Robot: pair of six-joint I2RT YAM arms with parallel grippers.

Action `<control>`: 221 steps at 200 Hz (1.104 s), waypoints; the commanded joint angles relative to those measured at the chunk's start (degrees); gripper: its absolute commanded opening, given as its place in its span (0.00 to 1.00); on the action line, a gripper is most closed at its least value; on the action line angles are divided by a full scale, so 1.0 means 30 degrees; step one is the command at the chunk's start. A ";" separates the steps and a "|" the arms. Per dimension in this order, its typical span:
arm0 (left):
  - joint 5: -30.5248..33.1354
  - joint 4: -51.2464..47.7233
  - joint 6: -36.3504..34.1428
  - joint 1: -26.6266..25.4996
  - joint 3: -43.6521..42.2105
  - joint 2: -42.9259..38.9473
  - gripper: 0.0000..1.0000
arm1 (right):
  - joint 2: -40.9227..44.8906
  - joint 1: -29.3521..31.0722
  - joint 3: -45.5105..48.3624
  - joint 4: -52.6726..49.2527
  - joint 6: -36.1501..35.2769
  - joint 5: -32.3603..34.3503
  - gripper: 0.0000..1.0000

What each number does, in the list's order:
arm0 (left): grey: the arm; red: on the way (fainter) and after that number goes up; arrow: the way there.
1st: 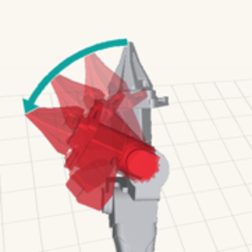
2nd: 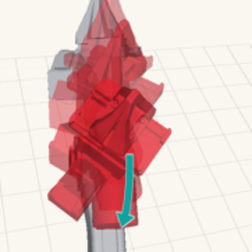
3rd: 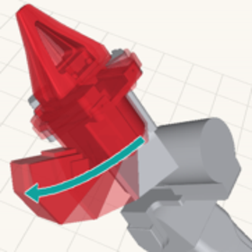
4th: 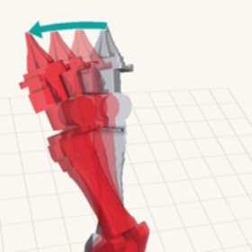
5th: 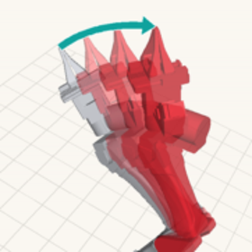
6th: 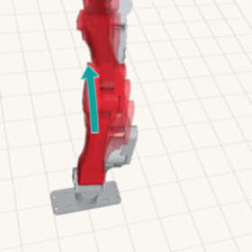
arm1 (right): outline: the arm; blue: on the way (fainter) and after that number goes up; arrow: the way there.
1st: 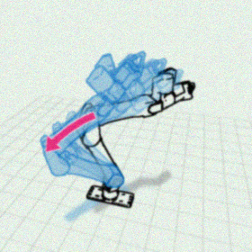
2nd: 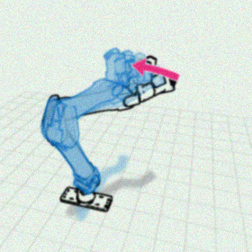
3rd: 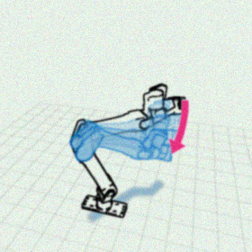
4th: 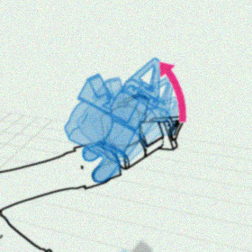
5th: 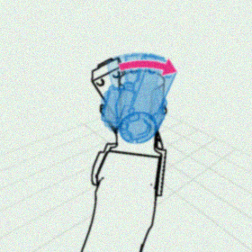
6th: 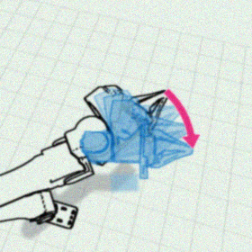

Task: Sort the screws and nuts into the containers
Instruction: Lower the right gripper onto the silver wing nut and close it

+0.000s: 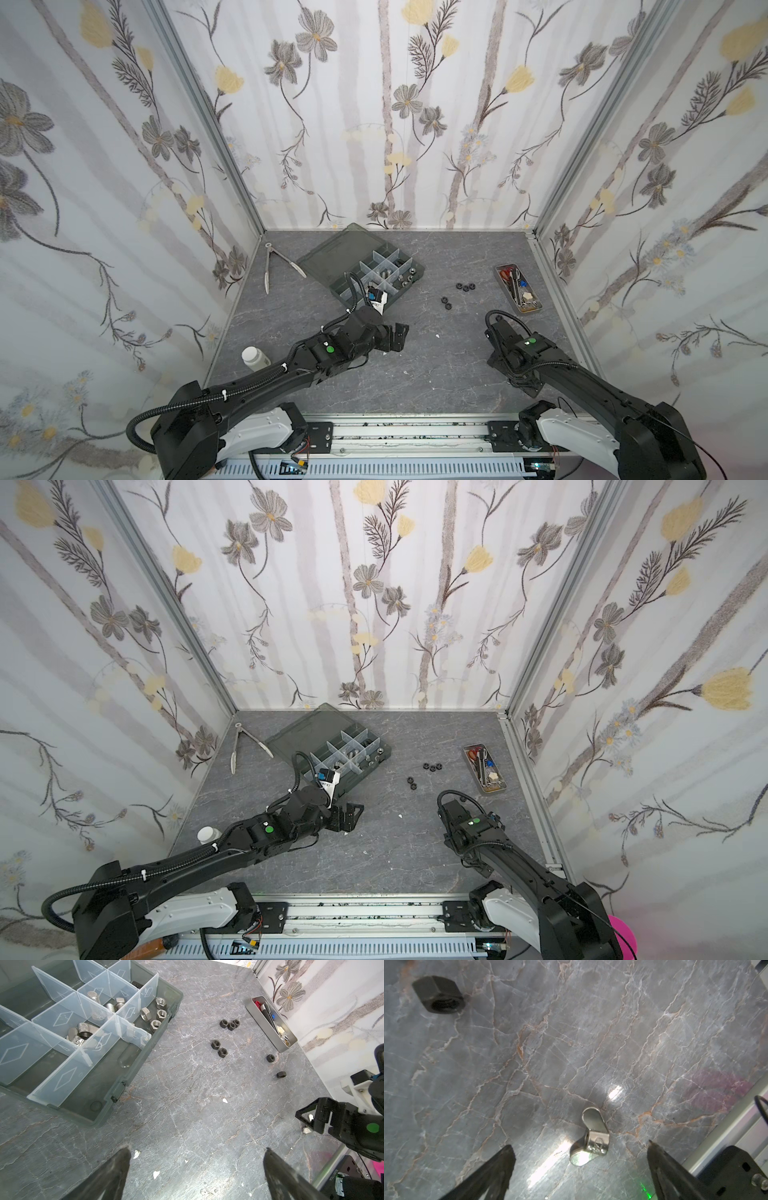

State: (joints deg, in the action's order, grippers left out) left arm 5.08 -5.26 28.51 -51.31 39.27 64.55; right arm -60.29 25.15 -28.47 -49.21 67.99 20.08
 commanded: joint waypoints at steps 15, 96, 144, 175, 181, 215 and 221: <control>0.0093 0.0725 0.0041 0.0003 -0.0052 0.0116 1.00 | 0.0395 -0.0236 0.0636 0.1853 -0.0148 -0.0913 0.98; 0.0152 0.0659 0.0173 -0.0001 -0.0111 0.0308 1.00 | 0.0730 -0.0708 0.0642 0.3493 -0.1581 -0.1024 0.75; 0.0151 0.0573 0.0148 0.0008 -0.0019 0.0396 1.00 | 0.0470 -0.0747 0.0901 0.4187 -0.2262 -0.1589 0.65; 0.0152 0.0558 0.0193 -0.0006 -0.0051 0.0367 1.00 | 0.0007 -0.0762 0.1036 0.3967 -0.2454 -0.2037 0.67; 0.0149 0.0602 0.0171 -0.0004 -0.0030 0.0392 1.00 | -0.0014 -0.0755 0.1129 0.4002 -0.2476 -0.2203 0.66; 0.0094 0.0610 0.0182 -0.0005 0.0022 0.0513 1.00 | 0.0451 -0.0739 0.1566 0.4657 -0.2561 -0.3057 0.53; 0.0101 0.0599 0.0162 -0.0002 0.0054 0.0539 1.00 | 0.0524 -0.0738 0.1591 0.4640 -0.2579 -0.3048 0.51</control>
State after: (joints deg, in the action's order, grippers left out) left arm 5.08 -4.54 28.56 -51.31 39.09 65.91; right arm -59.40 22.90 -24.23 -36.93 60.36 13.32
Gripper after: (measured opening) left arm 0.998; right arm 0.549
